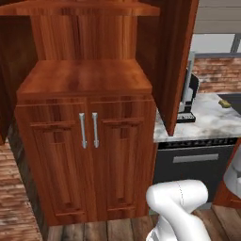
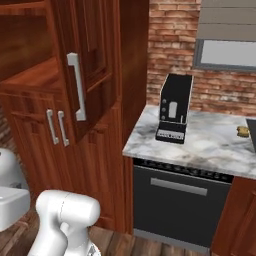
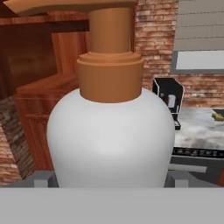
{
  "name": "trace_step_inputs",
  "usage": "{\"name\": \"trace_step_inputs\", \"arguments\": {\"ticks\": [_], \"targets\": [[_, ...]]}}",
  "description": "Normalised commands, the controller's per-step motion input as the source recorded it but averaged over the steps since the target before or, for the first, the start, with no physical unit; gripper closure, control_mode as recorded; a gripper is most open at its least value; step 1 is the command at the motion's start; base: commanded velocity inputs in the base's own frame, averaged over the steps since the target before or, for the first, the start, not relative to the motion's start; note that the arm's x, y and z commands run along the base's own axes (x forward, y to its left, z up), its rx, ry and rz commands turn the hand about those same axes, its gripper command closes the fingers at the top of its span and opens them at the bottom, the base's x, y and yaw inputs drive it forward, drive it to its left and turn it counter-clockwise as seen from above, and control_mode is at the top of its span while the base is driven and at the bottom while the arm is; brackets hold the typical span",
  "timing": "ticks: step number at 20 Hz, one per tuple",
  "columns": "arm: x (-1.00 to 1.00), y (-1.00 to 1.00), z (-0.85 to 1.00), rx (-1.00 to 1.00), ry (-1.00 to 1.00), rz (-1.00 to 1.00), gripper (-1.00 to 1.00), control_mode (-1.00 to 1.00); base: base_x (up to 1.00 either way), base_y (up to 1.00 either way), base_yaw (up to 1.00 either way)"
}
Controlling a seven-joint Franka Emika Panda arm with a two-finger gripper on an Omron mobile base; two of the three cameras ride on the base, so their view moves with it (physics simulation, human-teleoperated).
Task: Locate and retrieve the soap dispenser and sponge from the cabinet. Place them next to the sink.
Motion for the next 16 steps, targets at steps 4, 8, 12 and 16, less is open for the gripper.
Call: {"name": "trace_step_inputs", "arguments": {"ticks": [4,8,12,16], "targets": [[0.0,0.0,0.0,0.0,0.0,0.0,1.0,1.0,0.09,-0.59,0.0],[0.0,0.0,0.0,0.0,0.0,0.0,1.0,1.0,0.28,-0.67,0.0],[0.0,0.0,0.0,0.0,0.0,0.0,1.0,1.0,0.31,-0.67,-0.01],[0.0,0.0,0.0,0.0,0.0,0.0,1.0,1.0,0.33,-0.69,-0.04]]}}
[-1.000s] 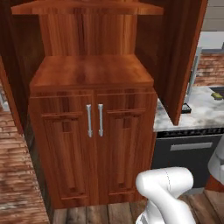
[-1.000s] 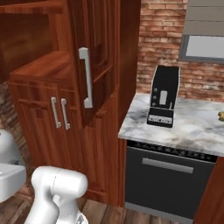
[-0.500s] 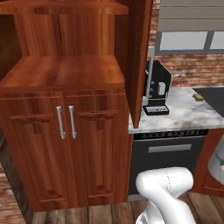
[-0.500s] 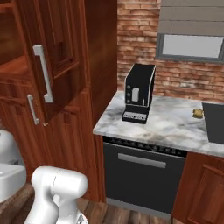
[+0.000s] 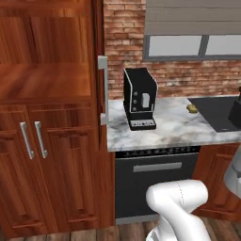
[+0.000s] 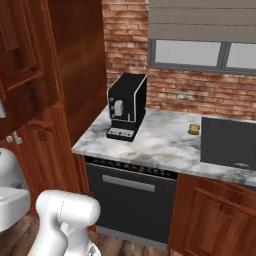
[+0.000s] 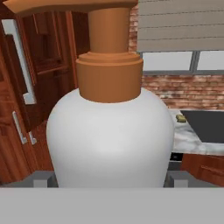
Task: Locate and retrieve the soap dispenser and sponge from the cabinet. Place them next to the sink.
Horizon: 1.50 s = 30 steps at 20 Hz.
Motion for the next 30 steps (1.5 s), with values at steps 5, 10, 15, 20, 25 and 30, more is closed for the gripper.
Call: {"name": "trace_step_inputs", "arguments": {"ticks": [5,10,15,20,25,30], "targets": [[0.0,0.0,0.0,0.0,0.0,0.0,1.0,1.0,0.22,-0.52,-0.02],[0.0,0.0,0.0,0.0,0.0,0.0,1.0,1.0,0.32,-0.41,-0.04],[0.0,0.0,0.0,0.0,0.0,0.0,1.0,1.0,0.56,-0.41,-0.07],[0.0,0.0,0.0,0.0,0.0,0.0,1.0,1.0,0.59,-0.41,-0.07],[0.0,0.0,0.0,0.0,0.0,0.0,1.0,1.0,0.56,-0.41,-0.03],[0.0,0.0,0.0,0.0,0.0,0.0,1.0,1.0,0.62,-0.42,0.0]]}}
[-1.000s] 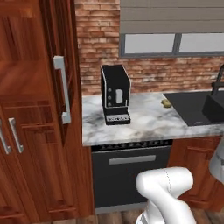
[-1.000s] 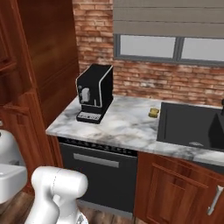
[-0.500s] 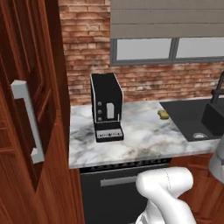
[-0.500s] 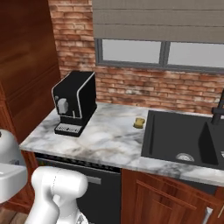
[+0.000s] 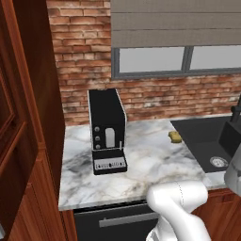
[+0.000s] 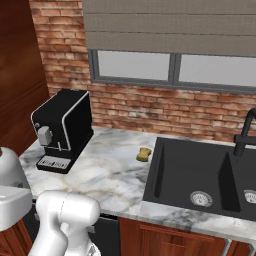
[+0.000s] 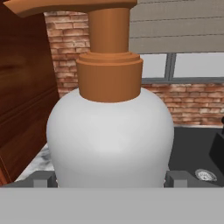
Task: Locate and retrieve the soap dispenser and sponge from the cabinet. Place them next to the sink.
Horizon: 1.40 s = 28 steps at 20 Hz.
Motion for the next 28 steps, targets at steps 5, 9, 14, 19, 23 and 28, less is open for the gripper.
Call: {"name": "trace_step_inputs", "arguments": {"ticks": [5,9,14,19,23,28], "targets": [[0.0,0.0,0.0,0.0,0.0,0.0,1.0,1.0,0.47,-0.2,0.0],[0.0,0.0,0.0,0.0,0.0,0.0,1.0,1.0,0.44,-0.2,0.0],[0.0,0.0,0.0,0.0,0.0,0.0,1.0,1.0,0.27,-0.26,0.0],[0.0,0.0,0.0,0.0,0.0,0.0,1.0,1.0,0.17,-0.22,0.0],[0.0,0.0,0.0,0.0,0.0,0.0,1.0,1.0,0.17,-0.17,0.0],[0.0,0.0,0.0,0.0,0.0,0.0,1.0,1.0,0.18,-0.09,0.0]]}}
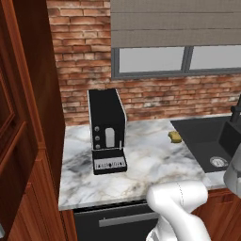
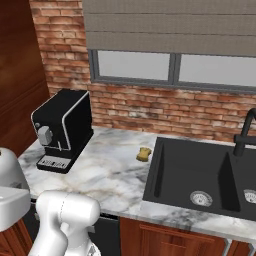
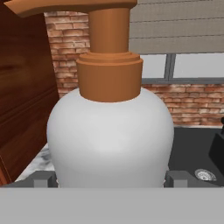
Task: Locate and retrieve the soap dispenser and sponge from the cabinet. Place them next to the sink.
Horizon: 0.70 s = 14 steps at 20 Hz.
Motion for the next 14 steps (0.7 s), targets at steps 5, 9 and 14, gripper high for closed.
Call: {"name": "trace_step_inputs", "arguments": {"ticks": [5,9,14], "targets": [[0.09,-0.04,-0.05,0.0,0.0,0.0,1.0,-1.0,0.11,-0.04,0.0],[0.45,-0.22,-0.18,0.0,0.0,0.0,1.0,-1.0,0.0,0.0,0.0],[0.57,-0.34,-0.26,0.02,0.0,0.01,1.0,-1.0,0.0,0.0,0.0]]}}
